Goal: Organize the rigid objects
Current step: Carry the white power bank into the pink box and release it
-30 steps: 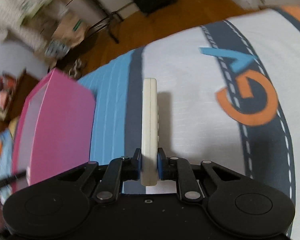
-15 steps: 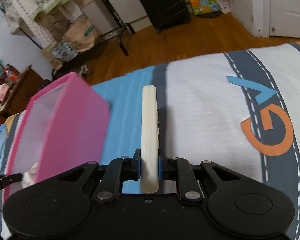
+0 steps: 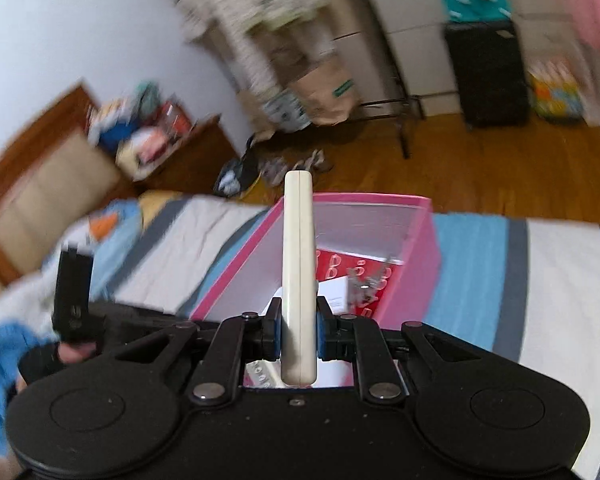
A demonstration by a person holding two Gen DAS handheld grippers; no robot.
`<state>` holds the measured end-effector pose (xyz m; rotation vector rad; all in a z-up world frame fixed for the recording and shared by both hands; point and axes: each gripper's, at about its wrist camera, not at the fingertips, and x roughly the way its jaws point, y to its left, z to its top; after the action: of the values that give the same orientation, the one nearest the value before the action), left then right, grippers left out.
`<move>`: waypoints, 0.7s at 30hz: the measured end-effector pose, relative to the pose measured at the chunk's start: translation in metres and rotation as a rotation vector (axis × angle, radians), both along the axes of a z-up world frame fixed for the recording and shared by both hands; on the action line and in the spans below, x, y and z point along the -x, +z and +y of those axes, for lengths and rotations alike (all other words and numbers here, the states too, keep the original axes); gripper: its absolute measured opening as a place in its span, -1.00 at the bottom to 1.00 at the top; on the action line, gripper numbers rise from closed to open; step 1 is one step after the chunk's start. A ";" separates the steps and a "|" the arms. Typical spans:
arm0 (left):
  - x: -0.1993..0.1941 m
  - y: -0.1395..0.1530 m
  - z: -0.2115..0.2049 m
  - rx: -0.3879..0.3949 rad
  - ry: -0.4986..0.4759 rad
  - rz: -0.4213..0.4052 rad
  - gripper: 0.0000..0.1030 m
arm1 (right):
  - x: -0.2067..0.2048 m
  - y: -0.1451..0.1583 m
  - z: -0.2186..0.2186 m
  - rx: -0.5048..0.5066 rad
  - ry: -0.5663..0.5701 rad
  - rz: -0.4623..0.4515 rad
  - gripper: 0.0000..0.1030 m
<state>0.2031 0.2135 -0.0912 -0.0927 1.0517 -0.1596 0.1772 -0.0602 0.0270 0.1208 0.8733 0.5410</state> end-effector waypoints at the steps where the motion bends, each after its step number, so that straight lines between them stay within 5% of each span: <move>1: 0.000 0.000 0.000 0.001 0.001 -0.001 -0.88 | -0.001 -0.001 0.013 0.069 0.028 -0.010 -0.63; 6: 0.001 -0.001 0.000 0.006 0.010 -0.001 -0.88 | -0.012 -0.030 0.081 0.494 0.273 -0.076 -0.63; 9: 0.000 -0.001 0.000 0.006 0.010 -0.002 -0.88 | -0.020 -0.043 0.102 0.577 0.344 -0.068 -0.64; 15: -0.001 -0.006 0.001 0.005 -0.001 0.013 -0.88 | -0.010 -0.073 0.131 0.898 0.389 -0.223 -0.66; 21: -0.001 -0.004 -0.001 -0.005 -0.004 -0.001 -0.88 | -0.004 -0.084 0.136 0.886 0.382 -0.154 -0.50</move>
<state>0.2039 0.2124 -0.0949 -0.0855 1.0513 -0.1605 0.1811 0.0754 -0.0571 -0.8974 0.9194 0.4647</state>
